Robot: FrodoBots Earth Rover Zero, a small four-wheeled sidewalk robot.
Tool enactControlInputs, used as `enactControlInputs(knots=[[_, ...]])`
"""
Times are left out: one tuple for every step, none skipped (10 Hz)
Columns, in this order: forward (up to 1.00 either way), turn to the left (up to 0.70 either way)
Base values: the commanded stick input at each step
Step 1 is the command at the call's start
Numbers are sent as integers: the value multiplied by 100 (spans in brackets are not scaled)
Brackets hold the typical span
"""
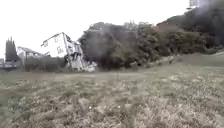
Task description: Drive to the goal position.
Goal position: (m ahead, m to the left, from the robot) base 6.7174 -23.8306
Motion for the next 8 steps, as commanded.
enactControlInputs(knots=[[50, -14], [50, -15], [50, -15], [50, -15], [50, -15], [50, -3], [50, -1], [50, 0]])
